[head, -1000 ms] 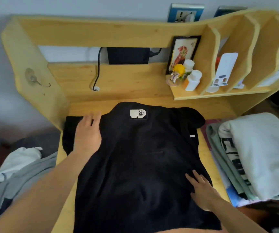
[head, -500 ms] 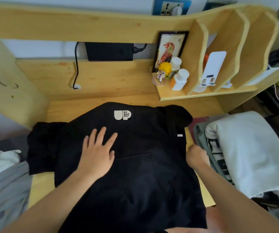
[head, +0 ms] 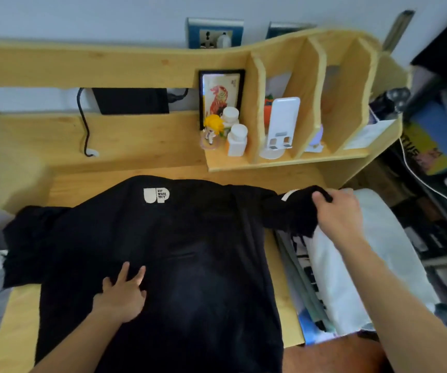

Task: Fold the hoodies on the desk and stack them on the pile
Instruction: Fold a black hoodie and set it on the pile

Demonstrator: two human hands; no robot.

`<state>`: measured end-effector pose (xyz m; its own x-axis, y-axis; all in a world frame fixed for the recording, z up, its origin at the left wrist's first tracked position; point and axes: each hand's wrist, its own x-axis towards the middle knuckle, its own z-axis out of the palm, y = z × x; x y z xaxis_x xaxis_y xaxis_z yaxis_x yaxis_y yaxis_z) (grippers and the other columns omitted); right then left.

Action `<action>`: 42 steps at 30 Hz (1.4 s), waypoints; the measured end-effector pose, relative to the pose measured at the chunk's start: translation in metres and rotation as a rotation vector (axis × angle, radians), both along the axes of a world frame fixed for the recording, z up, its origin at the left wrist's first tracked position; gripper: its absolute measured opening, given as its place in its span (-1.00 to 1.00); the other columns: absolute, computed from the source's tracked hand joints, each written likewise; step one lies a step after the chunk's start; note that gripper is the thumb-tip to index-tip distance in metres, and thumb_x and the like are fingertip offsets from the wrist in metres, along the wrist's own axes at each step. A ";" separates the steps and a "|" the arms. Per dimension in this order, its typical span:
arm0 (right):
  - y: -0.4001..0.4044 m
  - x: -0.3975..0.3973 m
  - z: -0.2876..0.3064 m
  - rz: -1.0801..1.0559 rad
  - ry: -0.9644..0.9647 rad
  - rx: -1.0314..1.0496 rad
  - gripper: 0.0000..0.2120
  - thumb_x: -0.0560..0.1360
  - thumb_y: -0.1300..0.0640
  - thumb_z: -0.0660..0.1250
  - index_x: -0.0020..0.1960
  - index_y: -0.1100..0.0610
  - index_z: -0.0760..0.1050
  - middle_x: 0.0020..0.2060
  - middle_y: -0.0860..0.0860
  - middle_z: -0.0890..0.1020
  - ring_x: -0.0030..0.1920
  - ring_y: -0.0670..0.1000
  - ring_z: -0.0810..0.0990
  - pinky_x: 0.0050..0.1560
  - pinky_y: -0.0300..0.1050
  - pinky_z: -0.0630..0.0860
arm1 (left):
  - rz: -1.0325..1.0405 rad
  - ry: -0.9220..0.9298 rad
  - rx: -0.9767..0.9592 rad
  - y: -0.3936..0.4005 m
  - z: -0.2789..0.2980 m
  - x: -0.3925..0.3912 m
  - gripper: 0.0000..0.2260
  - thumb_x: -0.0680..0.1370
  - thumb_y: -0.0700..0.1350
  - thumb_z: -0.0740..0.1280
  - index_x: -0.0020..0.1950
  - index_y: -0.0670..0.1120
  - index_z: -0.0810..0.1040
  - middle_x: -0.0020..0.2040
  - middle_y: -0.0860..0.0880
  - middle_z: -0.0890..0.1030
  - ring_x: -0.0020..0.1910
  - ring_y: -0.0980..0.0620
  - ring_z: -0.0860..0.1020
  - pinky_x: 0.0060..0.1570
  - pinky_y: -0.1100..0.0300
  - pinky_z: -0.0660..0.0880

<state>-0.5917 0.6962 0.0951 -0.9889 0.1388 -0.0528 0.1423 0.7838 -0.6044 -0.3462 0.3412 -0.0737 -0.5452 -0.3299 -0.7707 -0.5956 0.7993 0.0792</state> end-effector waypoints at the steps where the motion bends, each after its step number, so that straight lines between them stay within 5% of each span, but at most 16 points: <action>1: 0.020 -0.015 0.014 -0.046 0.034 -0.025 -0.75 0.63 0.08 0.26 -0.12 0.22 0.54 -0.02 0.27 0.57 -0.09 0.20 0.52 -0.10 -0.03 0.39 | 0.004 -0.020 -0.024 0.004 0.002 -0.002 -0.41 0.71 0.09 0.04 0.64 0.24 -0.22 0.65 0.03 -0.34 0.62 -0.34 -0.11 0.52 -0.28 0.15; 4: 0.048 -0.045 0.035 -0.164 0.108 -0.159 -0.75 0.65 0.06 0.24 0.18 0.16 0.59 0.11 0.19 0.63 0.13 0.23 0.58 0.14 0.12 0.53 | 0.032 -0.074 -0.074 0.017 0.009 -0.010 -0.38 0.67 -0.02 0.02 0.65 0.18 -0.23 0.65 -0.03 -0.32 0.62 -0.35 -0.12 0.55 -0.29 0.04; 7: 0.035 -0.053 0.060 -0.015 0.294 -0.131 -0.73 0.67 0.11 0.21 0.28 0.17 0.55 0.09 0.08 0.62 0.13 0.13 0.55 0.11 -0.05 0.43 | 0.035 -0.105 -0.123 0.029 0.015 -0.016 -0.33 0.63 -0.13 0.02 0.66 0.15 -0.22 0.66 -0.06 -0.29 0.61 -0.35 -0.11 0.56 -0.26 0.03; 11: 0.017 -0.038 0.119 0.364 0.615 -0.215 -0.75 0.62 0.34 0.20 0.17 0.20 0.60 0.03 -0.06 0.62 0.05 -0.17 0.54 0.10 -0.39 0.42 | 0.056 -0.133 -0.140 0.033 0.017 -0.020 -0.34 0.63 -0.15 0.00 0.66 0.14 -0.22 0.66 -0.06 -0.29 0.62 -0.35 -0.09 0.55 -0.26 0.06; 14: 0.040 -0.021 0.119 0.608 0.443 -0.355 -0.65 0.42 0.57 0.16 -0.11 0.22 0.59 -0.07 0.06 0.64 -0.01 -0.14 0.58 0.08 -0.31 0.47 | 0.060 -0.137 -0.144 0.035 0.017 -0.018 -0.35 0.64 -0.14 -0.01 0.66 0.15 -0.24 0.66 -0.05 -0.30 0.61 -0.37 -0.10 0.55 -0.28 0.04; 16: 0.069 -0.007 0.086 0.880 0.239 -0.190 -0.59 0.25 0.65 0.14 -0.32 0.17 0.51 -0.12 0.06 0.63 -0.06 -0.12 0.60 0.05 -0.27 0.47 | 0.054 -0.124 -0.148 0.037 0.017 -0.017 -0.33 0.62 -0.17 -0.01 0.66 0.15 -0.25 0.66 -0.05 -0.30 0.61 -0.36 -0.11 0.55 -0.29 0.01; 18: 0.103 0.002 0.049 1.022 0.247 0.141 -0.66 0.26 0.49 0.15 -0.40 0.07 0.46 -0.15 -0.12 0.60 -0.11 -0.03 0.60 0.04 -0.19 0.46 | 0.049 -0.127 -0.140 0.035 0.019 -0.016 -0.33 0.62 -0.17 -0.01 0.65 0.17 -0.24 0.66 -0.04 -0.30 0.62 -0.34 -0.11 0.55 -0.29 0.00; 20: 0.141 -0.001 0.028 0.903 0.477 0.376 -0.70 0.40 0.32 0.12 -0.40 0.06 0.48 -0.15 -0.11 0.63 -0.09 0.11 0.59 0.18 -0.12 0.39 | 0.048 -0.141 -0.135 0.034 0.021 -0.016 -0.33 0.62 -0.17 -0.01 0.65 0.18 -0.25 0.66 -0.02 -0.31 0.62 -0.32 -0.11 0.55 -0.28 0.00; 23: 0.179 -0.003 0.028 0.401 0.805 0.544 -0.70 0.46 0.43 0.18 -0.23 0.21 0.65 -0.04 0.12 0.71 0.12 0.26 0.54 0.31 0.17 0.37 | 0.047 -0.142 -0.140 0.033 0.021 -0.016 -0.32 0.63 -0.17 0.00 0.65 0.18 -0.26 0.66 -0.02 -0.32 0.62 -0.32 -0.10 0.55 -0.27 0.01; 27: 0.157 0.000 0.035 -0.019 0.746 0.236 -0.63 0.45 0.52 0.19 -0.12 0.19 0.70 0.25 0.15 0.55 0.26 0.22 0.39 0.30 -0.09 0.33 | -0.028 -0.193 -0.230 0.038 0.022 -0.023 -0.35 0.64 -0.14 0.03 0.67 0.09 -0.19 0.68 -0.11 -0.20 0.61 -0.35 -0.05 0.54 -0.26 0.05; 29: 0.141 0.000 0.040 -0.182 0.574 0.009 -0.59 0.49 0.50 0.14 -0.15 0.14 0.68 0.33 0.11 0.45 0.34 0.16 0.38 0.33 -0.17 0.28 | -0.126 -0.151 -0.320 0.053 0.028 -0.033 -0.42 0.64 -0.09 0.09 0.67 -0.05 0.06 0.65 -0.18 0.00 0.59 -0.33 0.05 0.53 -0.22 0.13; 31: 0.137 -0.003 0.053 -0.272 0.513 -0.155 -0.57 0.47 0.50 0.10 -0.19 0.09 0.62 0.33 0.07 0.43 0.39 0.08 0.39 0.37 -0.26 0.25 | -0.205 0.042 -0.323 0.073 0.037 -0.048 -0.51 0.65 -0.02 0.16 0.57 -0.09 0.27 0.56 -0.15 0.21 0.51 -0.22 0.23 0.44 -0.09 0.31; 34: 0.142 -0.019 0.097 -0.366 0.590 -0.323 -0.47 0.31 0.44 0.03 -0.37 -0.12 0.57 0.24 0.02 0.51 0.31 -0.05 0.47 0.37 -0.25 0.35 | -0.240 0.467 -0.096 0.106 0.046 -0.073 -0.47 0.66 0.09 0.21 0.59 -0.04 0.21 0.48 -0.09 0.31 0.41 -0.11 0.35 0.28 0.05 0.46; 37: 0.136 -0.031 0.143 -0.343 0.632 -0.513 -0.51 0.13 0.39 -0.01 -0.48 -0.11 0.53 0.16 0.02 0.64 0.21 -0.02 0.56 0.30 -0.12 0.49 | -0.077 0.626 0.232 0.141 0.051 -0.098 -0.28 0.62 0.16 0.33 0.67 0.02 0.06 0.56 -0.09 0.23 0.51 -0.12 0.27 0.40 -0.02 0.39; 42: 0.060 -0.032 0.179 0.017 0.391 -1.382 -0.80 0.04 0.38 0.13 -0.43 0.16 0.43 -0.04 0.21 0.63 -0.04 0.22 0.60 0.08 0.22 0.61 | 0.324 0.594 0.484 0.172 0.051 -0.134 -0.17 0.55 0.14 0.45 0.67 0.07 0.04 0.58 -0.08 0.26 0.53 -0.13 0.32 0.39 -0.05 0.38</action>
